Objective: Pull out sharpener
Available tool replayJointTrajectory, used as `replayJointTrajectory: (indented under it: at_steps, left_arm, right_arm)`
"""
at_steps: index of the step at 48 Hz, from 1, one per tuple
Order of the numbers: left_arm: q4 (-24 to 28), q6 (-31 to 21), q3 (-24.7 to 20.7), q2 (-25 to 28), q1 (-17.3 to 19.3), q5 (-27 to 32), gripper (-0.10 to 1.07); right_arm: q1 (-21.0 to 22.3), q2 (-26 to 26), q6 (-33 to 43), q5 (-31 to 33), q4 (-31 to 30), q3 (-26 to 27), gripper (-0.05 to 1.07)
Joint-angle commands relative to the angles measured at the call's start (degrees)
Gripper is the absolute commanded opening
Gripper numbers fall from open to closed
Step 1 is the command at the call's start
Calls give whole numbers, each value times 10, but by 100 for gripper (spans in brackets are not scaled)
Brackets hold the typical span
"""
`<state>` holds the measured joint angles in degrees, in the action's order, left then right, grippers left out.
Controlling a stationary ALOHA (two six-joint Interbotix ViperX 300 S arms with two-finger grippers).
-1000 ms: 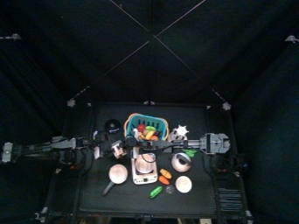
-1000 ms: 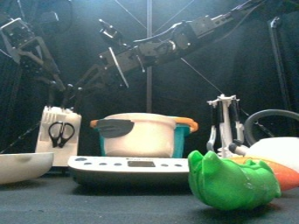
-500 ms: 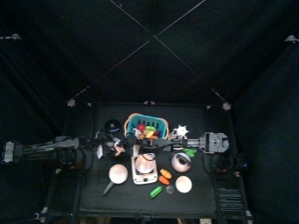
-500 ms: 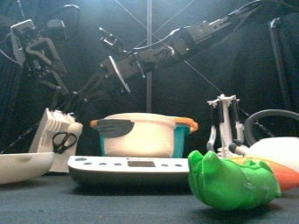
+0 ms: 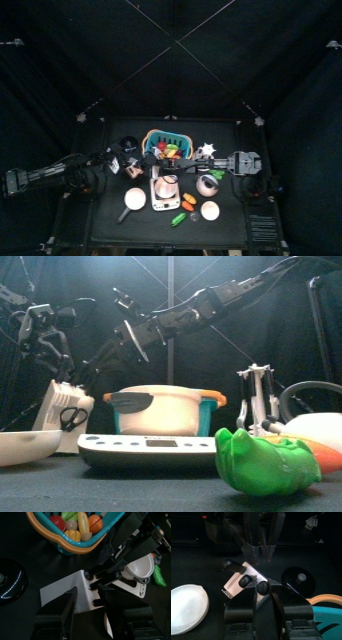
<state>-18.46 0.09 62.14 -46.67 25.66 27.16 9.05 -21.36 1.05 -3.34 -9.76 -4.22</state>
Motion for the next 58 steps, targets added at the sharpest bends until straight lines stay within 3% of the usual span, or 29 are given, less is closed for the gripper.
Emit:
replayJointTrajectory:
  at_steps: [1,33,58]
  left_arm:
    - [-7,1,-4,2,1,4,74]
    - [-12,2,-2,47,2,18,74]
    - [-13,0,11,67,25,20,74]
  right_arm:
    - [2,6,4,4,1,4,38]
    - [1,1,3,4,2,7,38]
    - [-1,-4,3,6,1,11,38]
